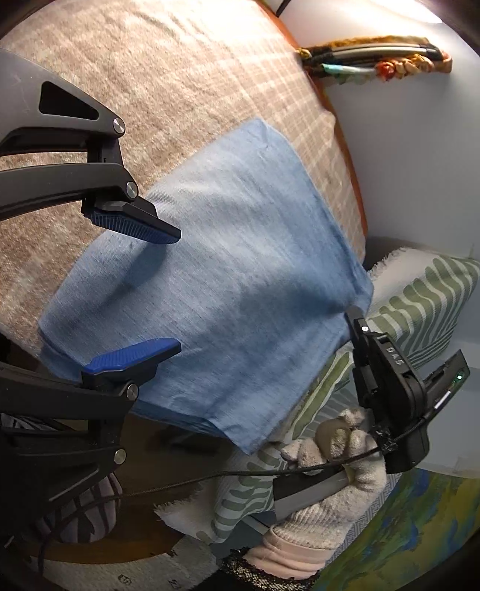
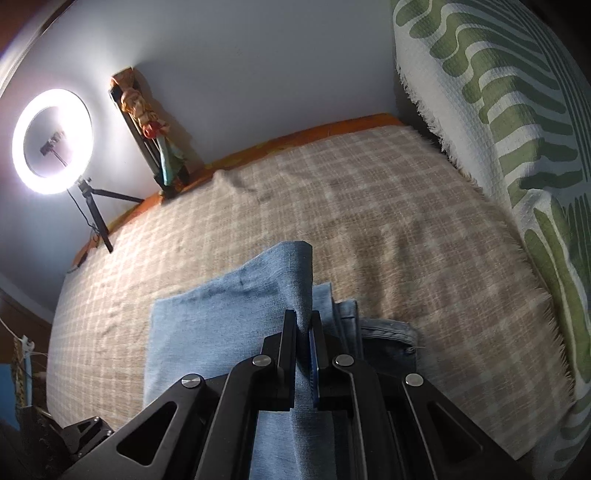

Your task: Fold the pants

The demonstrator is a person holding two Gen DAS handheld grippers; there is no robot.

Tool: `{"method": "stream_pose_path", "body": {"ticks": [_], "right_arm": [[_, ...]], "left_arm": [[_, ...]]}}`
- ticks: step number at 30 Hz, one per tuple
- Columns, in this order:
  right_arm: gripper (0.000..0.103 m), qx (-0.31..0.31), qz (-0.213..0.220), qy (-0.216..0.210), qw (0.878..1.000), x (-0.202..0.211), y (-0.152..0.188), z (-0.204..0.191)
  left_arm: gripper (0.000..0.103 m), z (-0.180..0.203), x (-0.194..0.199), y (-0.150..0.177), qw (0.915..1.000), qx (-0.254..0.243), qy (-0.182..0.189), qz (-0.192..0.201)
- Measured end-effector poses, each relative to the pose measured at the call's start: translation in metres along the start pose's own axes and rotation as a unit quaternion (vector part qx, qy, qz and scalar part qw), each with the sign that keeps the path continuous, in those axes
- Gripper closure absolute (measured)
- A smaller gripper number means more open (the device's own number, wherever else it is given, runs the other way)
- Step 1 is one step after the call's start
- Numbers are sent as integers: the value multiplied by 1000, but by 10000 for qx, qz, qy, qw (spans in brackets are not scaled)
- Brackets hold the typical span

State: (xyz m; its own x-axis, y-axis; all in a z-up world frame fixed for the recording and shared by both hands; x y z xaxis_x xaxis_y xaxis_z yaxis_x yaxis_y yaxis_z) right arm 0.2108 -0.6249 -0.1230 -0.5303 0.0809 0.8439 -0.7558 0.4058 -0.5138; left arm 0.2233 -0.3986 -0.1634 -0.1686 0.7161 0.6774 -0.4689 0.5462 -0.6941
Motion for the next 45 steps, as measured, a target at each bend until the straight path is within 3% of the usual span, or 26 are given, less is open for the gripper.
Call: {"method": "stream_pose_path", "body": {"ticks": [5, 10, 11, 16, 21, 26, 30, 36, 45], "right_arm": [[100, 181, -96, 302, 9993, -11, 1, 6], [98, 278, -192, 533, 9980, -31, 7, 10], [97, 194, -197, 417, 9988, -31, 7, 13], [69, -129, -133, 93, 9998, 0, 14, 27], [66, -247, -319, -53, 9992, 28, 50, 32], [67, -255, -534, -296, 9978, 43, 90, 29], [76, -299, -709, -262, 9967, 38, 106, 27], [94, -304, -606, -179, 9975, 44, 107, 24], [98, -106, -496, 141, 9986, 61, 104, 16]], "left_arm": [[51, -10, 4, -10, 9995, 211, -130, 202], [51, -18, -6, -10, 9993, 243, -261, 80], [51, -17, -10, -8, 9994, 185, -292, 25], [51, -15, -18, -5, 9994, 128, -323, -32], [51, -15, -19, -7, 9994, 125, -309, -21], [51, -16, -16, -7, 9994, 169, -289, -28], [51, -21, -12, -7, 9992, 297, -265, -39], [51, -26, -3, -7, 9989, 281, -375, -17], [51, -32, 13, -5, 9984, 306, -467, 76]]}}
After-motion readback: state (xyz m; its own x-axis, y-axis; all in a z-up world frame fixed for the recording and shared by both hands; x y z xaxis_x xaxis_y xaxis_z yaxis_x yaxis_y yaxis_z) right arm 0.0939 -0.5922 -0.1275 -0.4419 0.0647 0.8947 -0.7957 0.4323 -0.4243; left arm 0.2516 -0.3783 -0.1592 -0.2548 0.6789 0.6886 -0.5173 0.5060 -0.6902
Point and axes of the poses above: each gripper's, at about its wrist camera, not at the fingertips, and x roughly against the way its jaws point, z to its right, y to its underside, the point moved 3 cm from there along -x, roughly the way its jaws point, and after that the axes turned 4 degrees about y, right-handed, at the moved point
